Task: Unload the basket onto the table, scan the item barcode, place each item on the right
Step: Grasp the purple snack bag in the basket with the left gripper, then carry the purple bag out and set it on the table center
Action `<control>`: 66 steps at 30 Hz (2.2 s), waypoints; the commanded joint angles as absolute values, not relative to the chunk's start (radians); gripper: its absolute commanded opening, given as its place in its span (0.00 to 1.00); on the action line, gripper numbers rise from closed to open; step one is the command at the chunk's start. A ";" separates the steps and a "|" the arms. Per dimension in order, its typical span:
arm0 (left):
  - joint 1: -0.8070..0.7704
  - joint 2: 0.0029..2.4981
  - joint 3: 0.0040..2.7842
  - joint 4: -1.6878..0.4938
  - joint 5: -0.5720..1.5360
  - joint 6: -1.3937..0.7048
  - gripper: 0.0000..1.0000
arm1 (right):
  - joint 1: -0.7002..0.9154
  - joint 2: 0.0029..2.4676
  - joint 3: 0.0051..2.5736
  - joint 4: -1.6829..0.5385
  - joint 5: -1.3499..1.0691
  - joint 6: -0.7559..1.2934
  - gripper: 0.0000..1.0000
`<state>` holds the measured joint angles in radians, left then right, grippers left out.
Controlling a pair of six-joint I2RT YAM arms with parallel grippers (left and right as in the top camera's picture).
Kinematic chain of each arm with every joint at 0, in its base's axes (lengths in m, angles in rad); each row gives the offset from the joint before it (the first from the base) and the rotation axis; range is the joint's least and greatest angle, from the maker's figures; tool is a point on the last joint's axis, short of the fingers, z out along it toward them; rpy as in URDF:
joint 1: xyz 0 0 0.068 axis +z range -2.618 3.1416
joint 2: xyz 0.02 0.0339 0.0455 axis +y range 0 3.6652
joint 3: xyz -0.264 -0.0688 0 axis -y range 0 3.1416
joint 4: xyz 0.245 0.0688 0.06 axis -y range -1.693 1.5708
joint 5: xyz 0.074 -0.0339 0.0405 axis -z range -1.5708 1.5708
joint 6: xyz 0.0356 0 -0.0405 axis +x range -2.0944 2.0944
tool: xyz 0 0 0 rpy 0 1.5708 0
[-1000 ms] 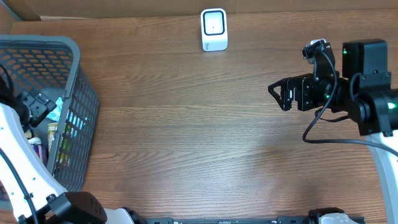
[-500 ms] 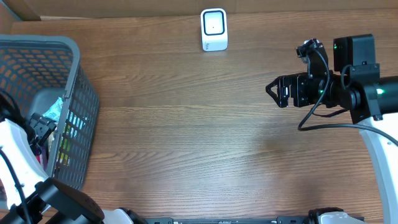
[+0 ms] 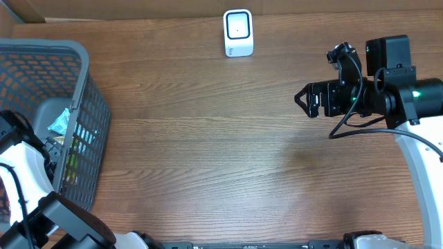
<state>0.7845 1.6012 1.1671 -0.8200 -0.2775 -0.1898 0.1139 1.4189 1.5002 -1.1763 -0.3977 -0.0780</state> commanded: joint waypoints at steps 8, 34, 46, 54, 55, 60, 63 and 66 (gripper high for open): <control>0.821 1.599 1.141 -0.818 -0.307 -0.172 0.51 | 0.120 1.418 1.515 -1.175 -0.368 -0.080 1.00; 0.814 1.594 1.232 -0.905 -0.320 -0.243 0.04 | 0.120 1.418 1.498 -1.168 -0.367 -0.080 1.00; 0.738 1.591 1.748 -1.180 0.051 -0.150 0.04 | 0.120 1.418 1.498 -1.169 -0.331 -0.079 1.00; 0.586 1.538 1.953 -1.287 0.592 0.062 0.04 | 0.120 1.418 1.498 -1.169 -0.330 -0.079 1.00; 0.562 1.522 1.968 -1.285 0.620 0.077 0.04 | 0.120 1.418 1.498 -1.170 -0.330 -0.079 1.00; 0.410 1.435 2.016 -1.258 0.652 0.083 0.04 | 0.120 1.418 1.498 -1.169 -0.330 -0.079 1.00; 0.295 1.411 2.016 -1.264 0.652 0.083 0.04 | 0.120 1.418 1.498 -1.168 -0.330 -0.079 1.00; 0.166 1.422 2.003 -1.284 0.652 0.082 0.04 | 0.120 1.418 1.498 -1.165 -0.330 -0.079 1.00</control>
